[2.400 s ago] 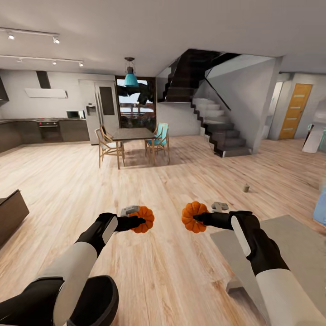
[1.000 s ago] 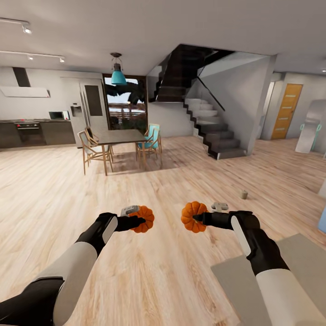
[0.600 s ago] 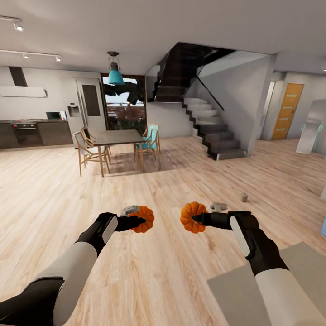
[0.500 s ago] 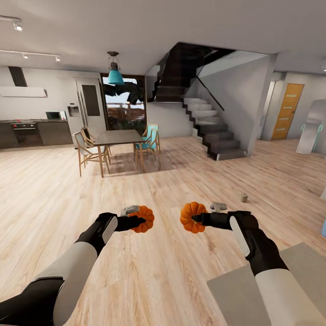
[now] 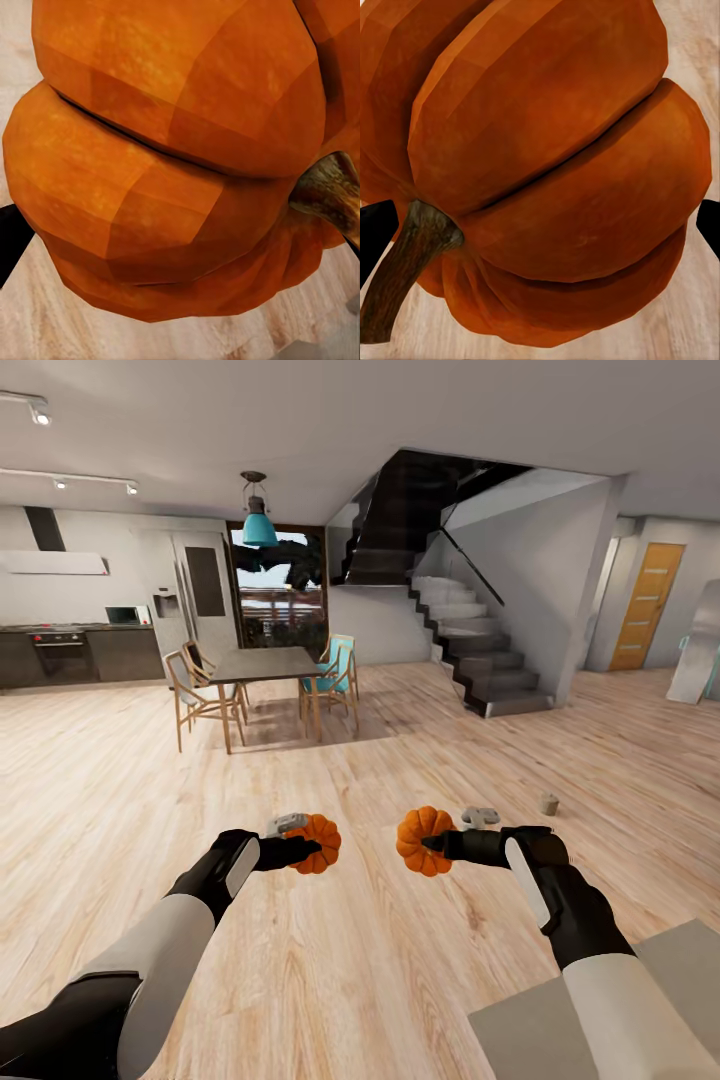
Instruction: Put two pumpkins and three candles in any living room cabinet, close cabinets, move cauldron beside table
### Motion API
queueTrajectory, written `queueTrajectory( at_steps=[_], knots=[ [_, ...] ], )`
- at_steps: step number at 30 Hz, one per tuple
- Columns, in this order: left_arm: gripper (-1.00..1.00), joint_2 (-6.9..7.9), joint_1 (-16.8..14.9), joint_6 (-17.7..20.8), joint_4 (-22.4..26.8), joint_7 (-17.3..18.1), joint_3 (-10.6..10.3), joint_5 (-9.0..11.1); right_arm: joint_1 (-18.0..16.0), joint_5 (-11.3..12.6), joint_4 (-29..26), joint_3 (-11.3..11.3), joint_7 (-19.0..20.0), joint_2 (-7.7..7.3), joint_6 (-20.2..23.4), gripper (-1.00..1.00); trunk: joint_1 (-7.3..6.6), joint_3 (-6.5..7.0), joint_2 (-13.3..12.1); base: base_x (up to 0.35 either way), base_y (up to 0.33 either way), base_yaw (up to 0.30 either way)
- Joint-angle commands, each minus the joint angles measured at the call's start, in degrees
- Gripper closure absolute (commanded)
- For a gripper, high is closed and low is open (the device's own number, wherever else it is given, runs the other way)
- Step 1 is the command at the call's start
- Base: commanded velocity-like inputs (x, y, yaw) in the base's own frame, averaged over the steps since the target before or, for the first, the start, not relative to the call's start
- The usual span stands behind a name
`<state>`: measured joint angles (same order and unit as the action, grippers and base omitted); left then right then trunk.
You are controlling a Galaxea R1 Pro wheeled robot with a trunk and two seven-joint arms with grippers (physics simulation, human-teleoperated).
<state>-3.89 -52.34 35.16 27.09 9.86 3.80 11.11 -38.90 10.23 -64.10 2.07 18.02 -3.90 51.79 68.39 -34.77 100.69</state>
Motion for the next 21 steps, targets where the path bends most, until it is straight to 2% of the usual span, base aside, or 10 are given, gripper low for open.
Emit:
queueTrajectory(
  at_steps=[1,14,21],
  knots=[
    [1.0,-0.06,-0.02,0.34,0.07,-0.01,0.34,-0.24,-0.03,0.41,-0.06,0.1,-0.17,-0.06,0.25,1.0,0.0,-0.08,0.03,0.031,0.0,0.16],
    [1.0,-0.06,-0.02,0.34,0.07,-0.01,0.33,-0.12,-0.03,0.4,-0.06,0.13,-0.13,-0.06,0.24,1.0,0.0,-0.13,0.03,0.004,0.0,0.034],
    [1.0,-0.06,-0.04,0.34,0.07,-0.01,0.33,-0.12,-0.03,0.4,-0.06,0.13,-0.09,-0.06,0.24,1.0,0.0,-0.13,0.03,0.0,0.0,0.146]
  ],
)
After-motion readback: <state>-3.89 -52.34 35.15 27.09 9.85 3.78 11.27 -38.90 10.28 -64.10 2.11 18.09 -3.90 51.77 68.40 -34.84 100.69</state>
